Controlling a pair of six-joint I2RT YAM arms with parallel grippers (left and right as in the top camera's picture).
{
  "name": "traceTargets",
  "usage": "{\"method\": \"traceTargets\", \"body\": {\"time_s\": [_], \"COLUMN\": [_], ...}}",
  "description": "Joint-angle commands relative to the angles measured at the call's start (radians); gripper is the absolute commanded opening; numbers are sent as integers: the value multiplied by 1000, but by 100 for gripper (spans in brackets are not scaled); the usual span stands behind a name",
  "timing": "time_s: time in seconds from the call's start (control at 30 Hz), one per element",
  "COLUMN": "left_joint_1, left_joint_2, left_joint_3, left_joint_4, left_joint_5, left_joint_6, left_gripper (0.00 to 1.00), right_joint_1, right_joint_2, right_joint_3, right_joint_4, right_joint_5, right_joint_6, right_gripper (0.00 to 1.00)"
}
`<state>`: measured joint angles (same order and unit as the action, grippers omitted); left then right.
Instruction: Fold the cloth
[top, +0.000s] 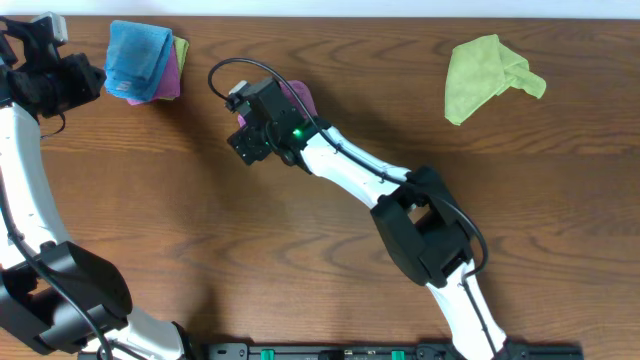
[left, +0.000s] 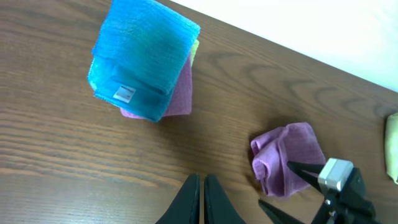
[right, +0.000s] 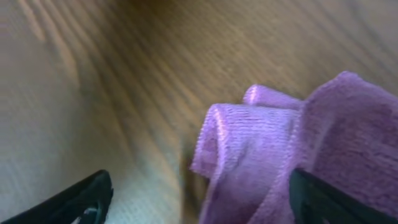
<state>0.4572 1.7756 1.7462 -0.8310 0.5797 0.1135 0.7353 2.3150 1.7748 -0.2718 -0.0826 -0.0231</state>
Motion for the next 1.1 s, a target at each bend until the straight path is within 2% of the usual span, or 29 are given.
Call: {"method": "traceTargets", "body": {"time_s": [0.0, 0.03, 0.17, 0.33, 0.4, 0.43, 0.47, 0.53, 0.6, 0.67, 0.73, 0.8, 0.93, 1.0, 1.07], "left_joint_1": [3, 3, 2, -14, -42, -58, -82, -135, -214, -276, -360, -424, -492, -509, -516], "left_joint_2": [-18, -16, 2, 41, 51, 51, 51, 51, 51, 51, 51, 51, 52, 52, 53], "left_joint_3": [-2, -5, -28, -116, -179, -206, -241, -293, -346, -372, -388, -388, -388, -389, -391], "left_joint_4": [-3, -2, -3, 11, 28, 40, 60, 87, 126, 158, 204, 246, 323, 334, 334], "left_joint_5": [-60, -67, -66, -12, 50, 64, 68, 68, 58, -9, -134, -211, -251, -249, -250], "left_joint_6": [23, 29, 44, 63, 92, 93, 95, 97, 96, 71, 15, -30, -106, -118, -118], "left_gripper": [6, 6, 6, 6, 13, 22, 26, 30, 40, 43, 51, 53, 66, 73, 74], "right_joint_1": [-10, -13, -31, -63, -78, -88, -103, -138, -196, -234, -251, -239, -147, -75, -48], "right_joint_2": [-14, -21, -64, -152, -195, -216, -244, -306, -400, -471, -549, -624, -834, -1024, -1187], "right_joint_3": [36, 45, 99, 213, 254, 266, 278, 285, 285, 285, 283, 271, 165, 10, -148], "right_joint_4": [-8, -11, -60, -258, -357, -399, -451, -541, -676, -786, -923, -1022, -1118, -1132, -1131], "right_joint_5": [-29, -16, 68, 180, 263, 285, 297, 292, 293, 312, 405, 480, 643, 749, 751], "right_joint_6": [44, 44, 27, -55, -54, -54, -53, -45, 33, 67, 106, 135, 243, 334, 404], "right_gripper": [96, 99, 99, 99, 99, 99, 99, 99, 99, 99, 99, 99, 99, 99, 99]}}
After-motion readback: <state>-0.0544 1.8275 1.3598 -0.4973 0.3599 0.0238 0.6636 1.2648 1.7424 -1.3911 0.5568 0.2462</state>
